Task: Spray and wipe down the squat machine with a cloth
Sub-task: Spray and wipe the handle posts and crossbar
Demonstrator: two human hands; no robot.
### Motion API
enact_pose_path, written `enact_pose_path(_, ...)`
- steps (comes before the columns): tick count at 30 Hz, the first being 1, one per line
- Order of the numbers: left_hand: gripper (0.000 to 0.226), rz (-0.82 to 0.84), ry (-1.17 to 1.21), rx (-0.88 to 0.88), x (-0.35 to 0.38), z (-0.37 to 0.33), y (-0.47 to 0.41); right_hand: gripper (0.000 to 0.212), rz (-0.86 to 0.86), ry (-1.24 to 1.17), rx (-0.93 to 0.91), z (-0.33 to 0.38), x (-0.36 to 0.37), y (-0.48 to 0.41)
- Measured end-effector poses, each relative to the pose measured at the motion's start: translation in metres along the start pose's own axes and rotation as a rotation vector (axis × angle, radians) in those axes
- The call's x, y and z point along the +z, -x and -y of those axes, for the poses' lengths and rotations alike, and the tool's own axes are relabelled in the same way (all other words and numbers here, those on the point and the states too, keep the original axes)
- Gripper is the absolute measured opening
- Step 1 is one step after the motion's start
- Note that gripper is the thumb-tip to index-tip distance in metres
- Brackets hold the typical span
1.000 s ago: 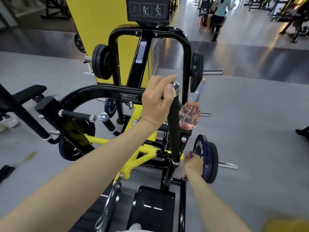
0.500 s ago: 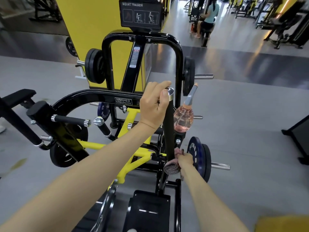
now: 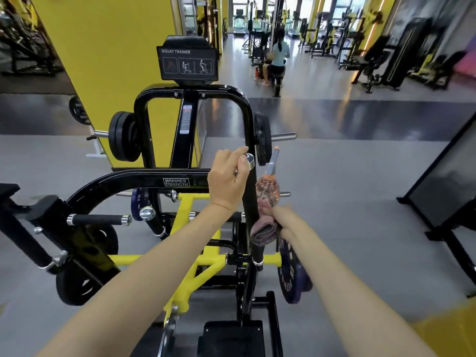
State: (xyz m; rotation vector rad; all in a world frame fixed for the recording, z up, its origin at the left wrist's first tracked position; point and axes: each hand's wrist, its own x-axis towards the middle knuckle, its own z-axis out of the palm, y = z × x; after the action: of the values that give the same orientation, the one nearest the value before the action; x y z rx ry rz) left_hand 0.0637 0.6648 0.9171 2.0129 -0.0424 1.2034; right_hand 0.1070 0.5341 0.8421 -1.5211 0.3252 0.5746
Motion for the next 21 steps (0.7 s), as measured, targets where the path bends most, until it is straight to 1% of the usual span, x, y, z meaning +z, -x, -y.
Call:
enact_pose_path(2, 0.041, 0.011, -0.018, -0.011, -0.003, -0.001, 0.0, 0.014, 0.034, -0.06, -0.066, 0.018, 0.004, 0.01)
enact_pose_path(5, 0.04, 0.022, -0.001, -0.009, -0.006, -0.003, -0.002, 0.028, 0.077, -0.131, -0.168, 0.045, 0.011, 0.026)
enact_pose_path(7, 0.04, 0.027, 0.006, 0.014, -0.007, -0.005, -0.003, 0.032, 0.089, -0.171, -0.206, 0.06, 0.016, 0.035)
enact_pose_path(9, 0.039, 0.031, 0.006, 0.042, -0.008, -0.004, -0.005, 0.026, 0.085, -0.174, -0.236, 0.071, 0.019, 0.043)
enact_pose_path(12, 0.04, 0.056, -0.005, 0.053, -0.01, -0.003, -0.007, 0.012, 0.143, -0.209, -0.255, 0.086, 0.023, 0.055)
enact_pose_path(15, 0.044, 0.114, -0.025, 0.056, -0.016, -0.005, -0.007, 0.014, 0.144, -0.205, -0.276, 0.101, 0.026, 0.066)
enact_pose_path(19, 0.052, 0.246, -0.076, 0.022, -0.024, -0.011, -0.014, 0.011, 0.125, -0.15, -0.381, 0.117, 0.025, 0.075)
enact_pose_path(21, 0.047, 0.275, -0.047, 0.004, -0.029, -0.015, -0.023, 0.01, 0.071, -0.149, -0.448, 0.125, 0.025, 0.078)
